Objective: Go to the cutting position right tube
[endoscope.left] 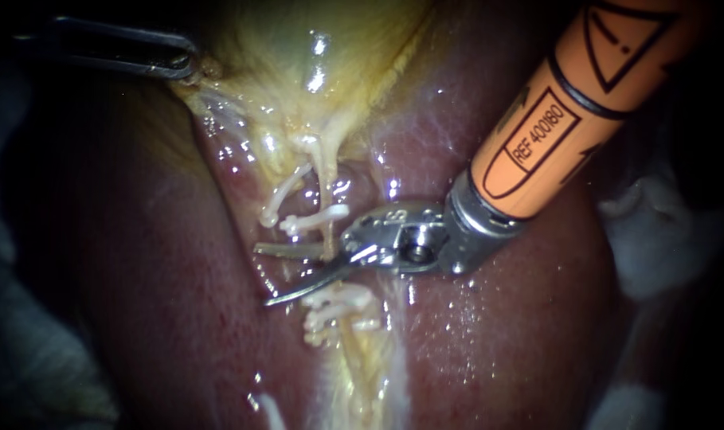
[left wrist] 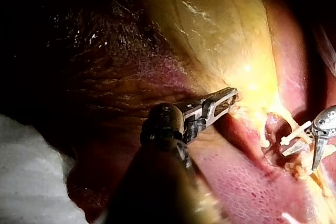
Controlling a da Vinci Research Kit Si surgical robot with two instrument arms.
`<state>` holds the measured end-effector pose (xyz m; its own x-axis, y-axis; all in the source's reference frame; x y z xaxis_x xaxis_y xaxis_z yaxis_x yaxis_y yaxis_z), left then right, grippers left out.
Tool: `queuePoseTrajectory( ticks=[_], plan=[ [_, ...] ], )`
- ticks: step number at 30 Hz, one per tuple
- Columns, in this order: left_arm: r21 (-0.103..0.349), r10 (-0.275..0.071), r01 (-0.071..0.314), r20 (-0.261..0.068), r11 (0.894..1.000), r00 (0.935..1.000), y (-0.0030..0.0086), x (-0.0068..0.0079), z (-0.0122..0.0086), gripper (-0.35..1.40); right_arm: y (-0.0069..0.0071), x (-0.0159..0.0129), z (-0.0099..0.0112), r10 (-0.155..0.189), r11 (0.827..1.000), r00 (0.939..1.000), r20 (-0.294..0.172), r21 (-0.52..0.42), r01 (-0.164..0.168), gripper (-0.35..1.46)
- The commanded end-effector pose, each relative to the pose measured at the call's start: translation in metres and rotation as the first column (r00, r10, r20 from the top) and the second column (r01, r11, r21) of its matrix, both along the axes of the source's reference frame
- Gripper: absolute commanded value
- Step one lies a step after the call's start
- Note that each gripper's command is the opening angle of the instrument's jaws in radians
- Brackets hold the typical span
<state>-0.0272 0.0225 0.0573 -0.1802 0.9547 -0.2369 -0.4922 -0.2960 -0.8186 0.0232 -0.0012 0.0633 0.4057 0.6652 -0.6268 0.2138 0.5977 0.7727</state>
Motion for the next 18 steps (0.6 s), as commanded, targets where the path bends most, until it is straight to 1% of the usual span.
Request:
queuePoseTrajectory(
  ticks=[1, 4, 8, 18],
  plan=[
    [0.0, 0.0, 0.0, 0.0, 1.0, 1.0, 0.0, 0.0, 0.0, -0.35, 0.0002, 0.0, -0.0005, 0.003, 1.0, 0.9999, -0.011, 0.008, -0.002, 1.28],
    [0.0, 0.0, 0.0, 0.0, 1.0, 1.0, 0.0, 0.0, 0.0, -0.35, 0.0007, 0.0, -0.0016, 0.01, 1.0, 0.9994, -0.033, 0.024, -0.009, 1.28],
    [0.0, 0.0, 0.0, 0.0, 1.0, 1.0, 0.0, 0.0, 0.0, -0.35, 0.0009, 0.0, -0.002, 0.016, 0.999, 0.9987, -0.05, 0.034, -0.014, 1.27],
    [0.0, 0.0, 0.0, 0.0, 1.0, 1.0, 0.0, 0.0, 0.0, -0.35, 0.0008, -0.0001, -0.002, 0.013, 0.999, 0.9985, -0.054, 0.036, -0.011, 1.27]
  ],
)
